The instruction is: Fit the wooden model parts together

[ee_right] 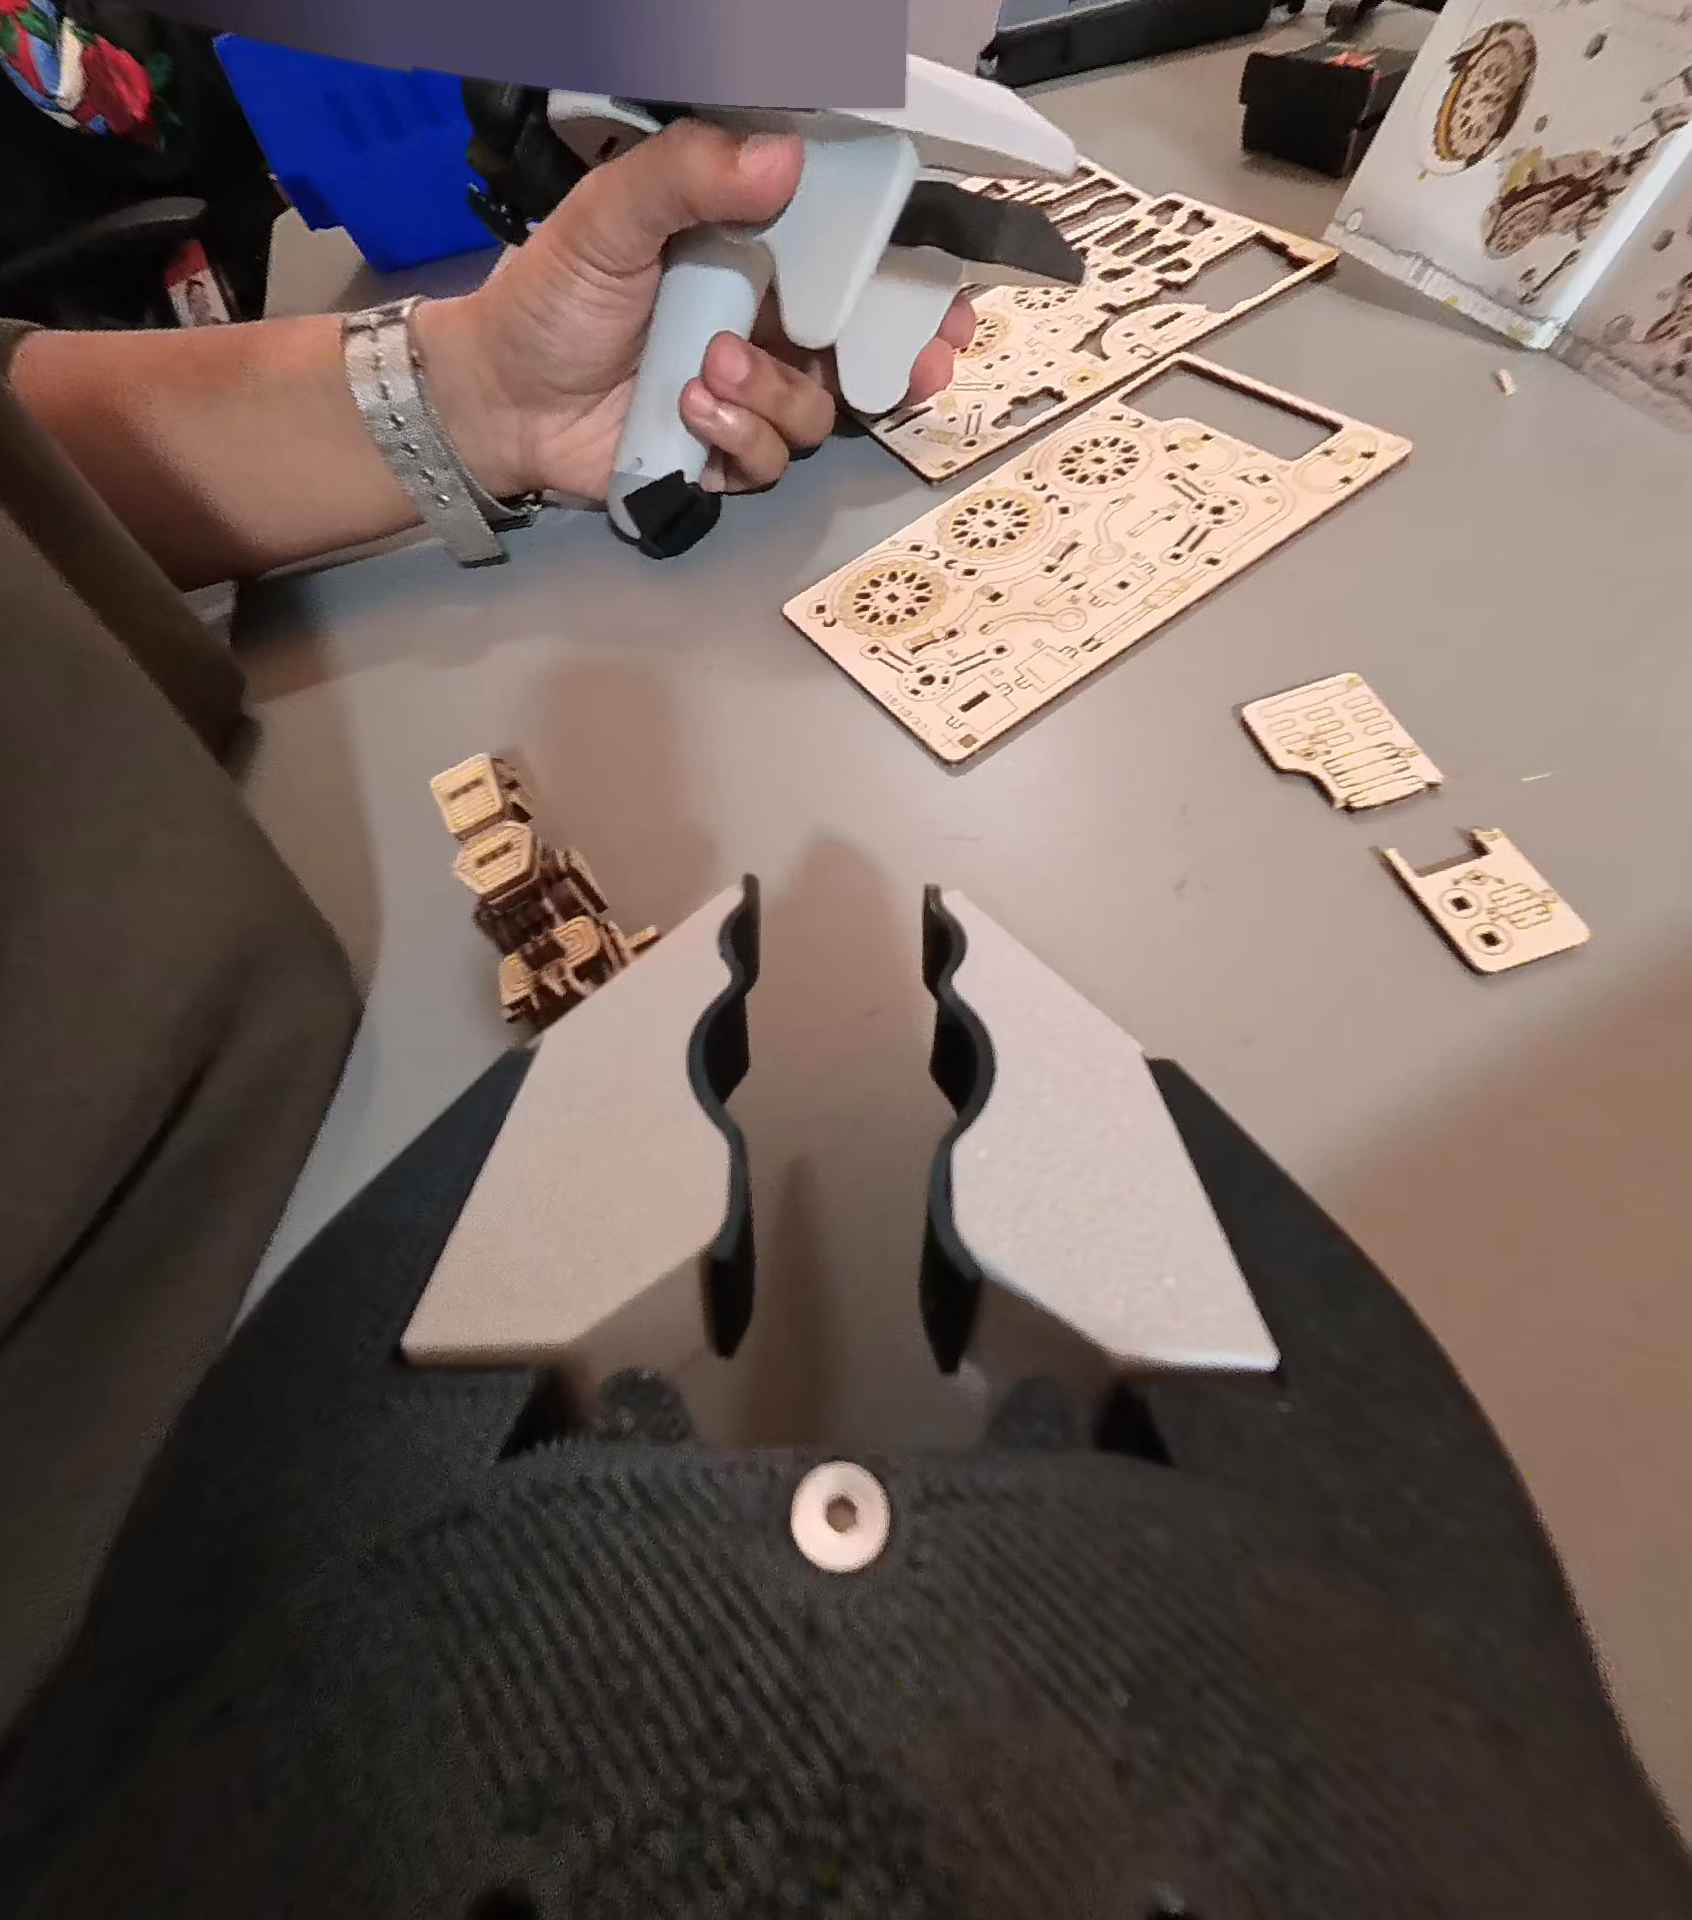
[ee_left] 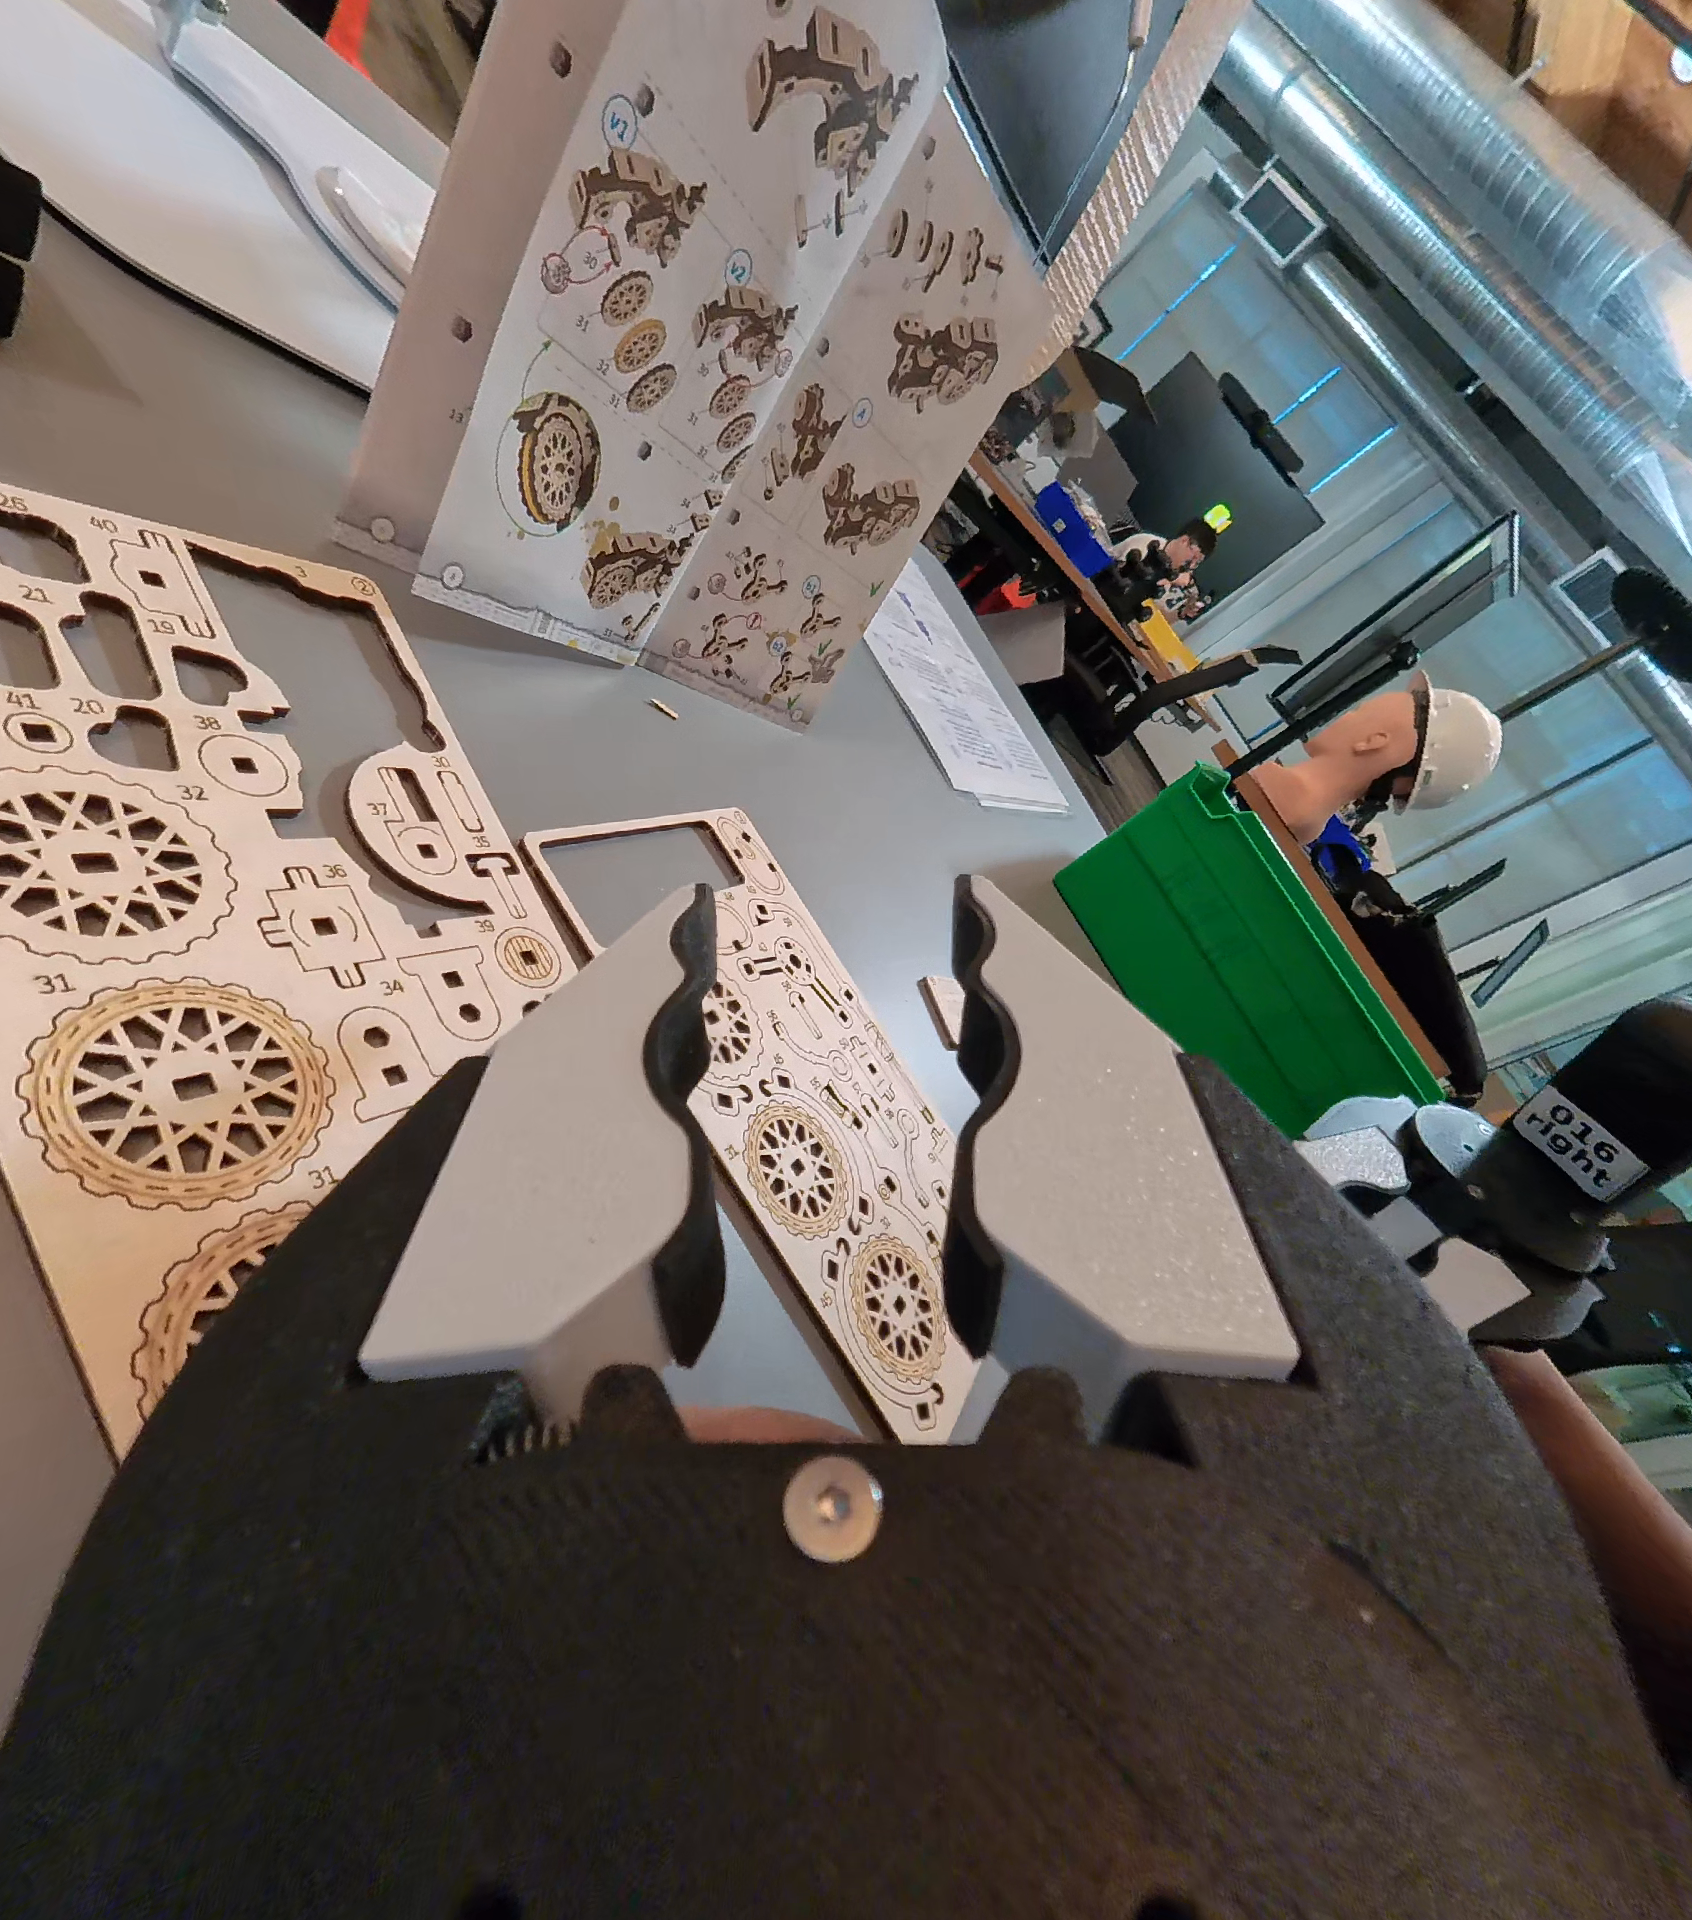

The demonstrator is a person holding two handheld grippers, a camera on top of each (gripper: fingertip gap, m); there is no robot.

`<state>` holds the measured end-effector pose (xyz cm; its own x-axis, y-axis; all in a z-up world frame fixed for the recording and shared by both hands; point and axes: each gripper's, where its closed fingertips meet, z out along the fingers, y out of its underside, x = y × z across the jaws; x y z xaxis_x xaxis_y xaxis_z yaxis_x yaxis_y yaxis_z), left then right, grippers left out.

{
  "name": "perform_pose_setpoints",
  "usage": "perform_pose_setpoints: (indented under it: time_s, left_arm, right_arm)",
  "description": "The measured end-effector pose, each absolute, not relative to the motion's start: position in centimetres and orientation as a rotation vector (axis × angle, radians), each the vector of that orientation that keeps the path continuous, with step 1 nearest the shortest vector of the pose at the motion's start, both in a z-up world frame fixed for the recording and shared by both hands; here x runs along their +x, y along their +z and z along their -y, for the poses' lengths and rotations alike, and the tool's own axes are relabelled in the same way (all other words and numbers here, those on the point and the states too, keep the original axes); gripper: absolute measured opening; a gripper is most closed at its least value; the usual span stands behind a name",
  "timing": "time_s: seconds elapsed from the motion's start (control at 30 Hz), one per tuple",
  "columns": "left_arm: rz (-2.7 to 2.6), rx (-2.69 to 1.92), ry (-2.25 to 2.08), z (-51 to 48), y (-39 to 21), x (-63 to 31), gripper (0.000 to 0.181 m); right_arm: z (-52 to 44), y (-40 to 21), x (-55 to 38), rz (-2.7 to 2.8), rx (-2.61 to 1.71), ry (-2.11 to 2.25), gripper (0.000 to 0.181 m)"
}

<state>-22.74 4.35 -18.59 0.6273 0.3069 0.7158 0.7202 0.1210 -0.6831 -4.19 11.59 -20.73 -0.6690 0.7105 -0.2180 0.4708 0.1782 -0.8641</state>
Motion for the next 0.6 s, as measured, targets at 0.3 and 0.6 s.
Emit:
perform_pose_setpoints:
  time_s: [0.3, 0.6]
  left_arm:
    - [0.849, -1.503, -0.306, -4.7, -18.0, -21.4, 0.043]
    - [0.640, -1.636, -0.132, -6.1, -17.1, -18.5, 0.038]
  right_arm:
    - [-15.6, -19.5, -9.0, 1.920, -1.143, 1.223, 0.029]
    - [-20.0, -23.5, -13.5, 1.959, -1.380, 0.893, 0.053]
